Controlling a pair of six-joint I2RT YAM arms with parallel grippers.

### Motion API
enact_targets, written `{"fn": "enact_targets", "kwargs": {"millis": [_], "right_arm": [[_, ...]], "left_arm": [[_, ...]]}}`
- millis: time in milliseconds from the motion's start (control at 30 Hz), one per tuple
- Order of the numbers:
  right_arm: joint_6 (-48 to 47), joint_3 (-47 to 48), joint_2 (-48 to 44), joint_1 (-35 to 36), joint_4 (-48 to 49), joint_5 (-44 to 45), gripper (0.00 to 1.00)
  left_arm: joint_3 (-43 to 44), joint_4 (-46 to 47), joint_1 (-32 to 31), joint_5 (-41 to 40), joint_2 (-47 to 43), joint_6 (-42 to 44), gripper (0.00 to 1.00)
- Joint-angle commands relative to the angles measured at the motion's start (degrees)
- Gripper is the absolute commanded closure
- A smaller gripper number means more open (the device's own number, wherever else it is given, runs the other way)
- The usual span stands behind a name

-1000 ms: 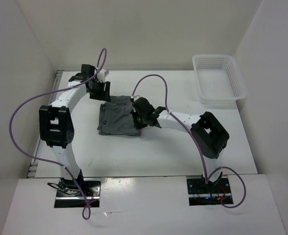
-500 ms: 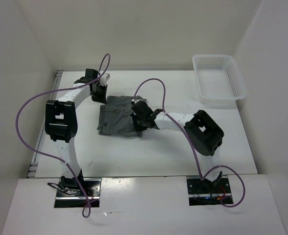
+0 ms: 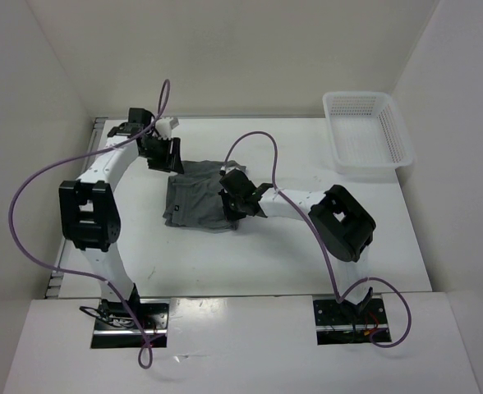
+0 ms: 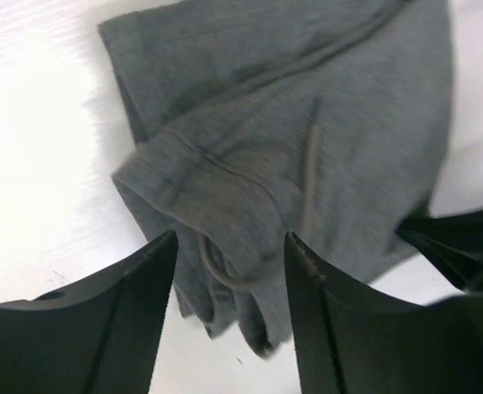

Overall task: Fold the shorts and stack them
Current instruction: Fold the shorts

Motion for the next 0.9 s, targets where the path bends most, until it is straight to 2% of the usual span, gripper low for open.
{"fn": "enact_targets", "kwargs": {"millis": [0,167,300,467,533,567,733,867], "right_arm": [[-1.06,0.08,-0.74,-0.07,-2.03,3.21,1.0],[-1.59,0.61,-0.74,-0.07,-2.56,3.21,1.0],[-1.59,0.61,-0.74,-0.07,-2.56,3.21,1.0],[-1.59,0.08,-0.74,-0.07,-2.56,3.21,1.0],[-1.59,0.08,-0.13,-0.07,-2.56,3.21,1.0],[-1.59,0.08,-0.13,-0.07,-2.56,3.21,1.0],[-2.64,0.08,2.59,-0.07,-3.08,2.5,1.0],[-3.17,-0.45,3.13,-0.6,-3.09,2.5,1.0]], "left_arm": [[-2.55,-3.44,0.0,3.97,-4.38,0.23,0.37],[-3.18,-4.15,-0.62,1.78,1.5,0.23,0.37],[-0.46,-4.15,-0.01,-1.65,5.37,0.23,0.37],[4.54,-6.61,0.0,1.93,8.71,0.23,0.39],[5.43,-7.14,0.0,3.35,9.25,0.23,0.44],[5.96,-6.53,0.0,3.96,9.94,0.23,0.53],[6.49,0.3,0.53,3.89,10.48,0.23,0.75],[3.51,5.42,0.62,-0.32,10.48,0.23,0.79]]}}
